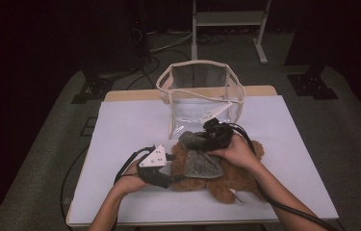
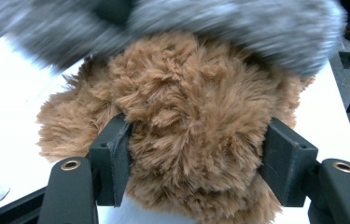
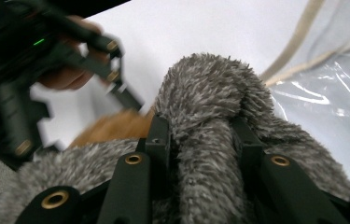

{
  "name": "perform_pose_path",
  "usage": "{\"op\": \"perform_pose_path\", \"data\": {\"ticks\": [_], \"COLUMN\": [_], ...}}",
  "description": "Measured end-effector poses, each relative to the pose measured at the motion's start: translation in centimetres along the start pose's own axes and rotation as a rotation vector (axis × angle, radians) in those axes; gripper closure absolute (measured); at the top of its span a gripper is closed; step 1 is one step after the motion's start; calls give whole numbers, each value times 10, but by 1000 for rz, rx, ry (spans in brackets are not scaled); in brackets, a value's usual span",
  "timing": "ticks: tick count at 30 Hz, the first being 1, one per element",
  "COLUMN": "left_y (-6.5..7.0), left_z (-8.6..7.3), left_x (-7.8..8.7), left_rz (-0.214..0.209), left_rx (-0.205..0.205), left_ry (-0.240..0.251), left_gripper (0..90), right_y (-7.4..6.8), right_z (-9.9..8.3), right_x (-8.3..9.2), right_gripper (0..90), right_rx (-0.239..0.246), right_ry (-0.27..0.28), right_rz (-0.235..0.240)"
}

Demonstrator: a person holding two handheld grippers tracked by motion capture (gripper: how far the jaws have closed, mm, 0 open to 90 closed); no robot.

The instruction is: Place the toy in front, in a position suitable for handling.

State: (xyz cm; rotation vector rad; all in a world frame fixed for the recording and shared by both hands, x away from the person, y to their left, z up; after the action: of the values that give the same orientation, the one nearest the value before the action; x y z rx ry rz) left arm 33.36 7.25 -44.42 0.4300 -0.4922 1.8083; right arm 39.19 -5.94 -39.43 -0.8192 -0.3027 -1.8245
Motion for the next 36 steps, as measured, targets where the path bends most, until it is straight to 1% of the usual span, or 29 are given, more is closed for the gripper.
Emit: {"op": "perform_pose_path", "data": {"ticks": [2, 3, 4, 6, 8, 9, 10, 12, 14, 15, 17, 19, 20, 21, 22, 23, 24, 25, 27, 28, 29, 30, 32, 33, 34, 36], "left_y": [-2, -3, -4, -7, -8, -8, -8, -7, -7, -6, -6, -5, -5, -5, -5, -5, -5, -5, -5, -5, -5, -5, -6, -6, -7, -7], "left_z": [1, 1, 2, 2, 3, 3, 3, 2, 0, -1, -3, -4, -4, -4, -5, -5, -4, -3, -2, -1, -1, 0, -1, -2, -2, -2], "left_x": [0, -1, -1, -2, -2, -2, -2, -2, -2, -3, -4, -5, -5, -5, -4, -3, -2, -2, -2, -2, -2, -2, -1, -1, -1, 0], "left_rz": [8, 15, 21, 33, 41, 36, 32, 33, 32, 32, 29, 24, 18, 20, 21, 14, 15, 18, 25, 26, 26, 29, 31, 31, 28, 26], "left_rx": [10, 18, 26, 45, 52, 54, 52, 61, 61, 55, 52, 50, 47, 45, 46, 48, 48, 50, 51, 55, 59, 65, 63, 64, 65, 70], "left_ry": [0, 5, 10, 16, 21, 20, 17, 9, -15, -21, -29, -28, -26, -21, -18, -12, -3, 1, 4, 9, 14, 22, 18, 19, 20, 24], "left_gripper": [341, 340, 340, 337, 330, 323, 310, 265, 172, 155, 124, 124, 141, 196, 225, 280, 333, 363, 374, 375, 375, 375, 375, 375, 375, 375], "right_y": [-5, -9, -14, -24, -33, -36, -36, -32, -24, -20, -12, -10, -12, -14, -17, -21, -23, -26, -31, -34, -37, -39, -47, -50, -51, -51], "right_z": [-7, -12, -15, -21, -25, -28, -30, -35, -39, -41, -43, -42, -41, -39, -38, -34, -32, -28, -21, -17, -14, -12, -8, -8, -9, -11], "right_x": [12, 18, 23, 28, 31, 31, 31, 30, 29, 29, 30, 32, 32, 32, 32, 32, 31, 30, 27, 25, 23, 21, 14, 10, 8, 9], "right_gripper": [659, 659, 658, 658, 656, 656, 657, 659, 661, 661, 661, 661, 660, 659, 659, 659, 659, 658, 657, 657, 657, 657, 657, 657, 656, 657], "right_rx": [7, 19, 21, 41, 58, 67, 72, 60, 56, 51, 24, 11, 13, 24, 34, 46, 52, 54, 61, 70, 67, 73, 96, 109, 123, 130], "right_ry": [8, 8, 12, 19, 30, 34, 38, 46, 45, 45, 67, 75, 75, 74, 74, 80, 83, 91, 105, 114, 122, 126, 116, 102, 93, 87], "right_rz": [-9, -10, -10, -5, -11, -15, -22, -22, -32, -40, -38, -32, -32, -39, -39, -37, -34, -27, -14, 0, 14, 25, 33, 32, 30, 36]}}
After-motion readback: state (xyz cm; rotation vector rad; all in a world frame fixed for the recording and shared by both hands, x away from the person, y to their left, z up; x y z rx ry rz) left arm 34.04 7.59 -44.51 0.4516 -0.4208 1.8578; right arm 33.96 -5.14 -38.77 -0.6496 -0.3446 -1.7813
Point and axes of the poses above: each handheld gripper's, and its own axes: x roughly backward along the jaws, z roughly out of its top, y roughly to its right, the point moved 7 cm from there along -x, roughly forward along the jaws
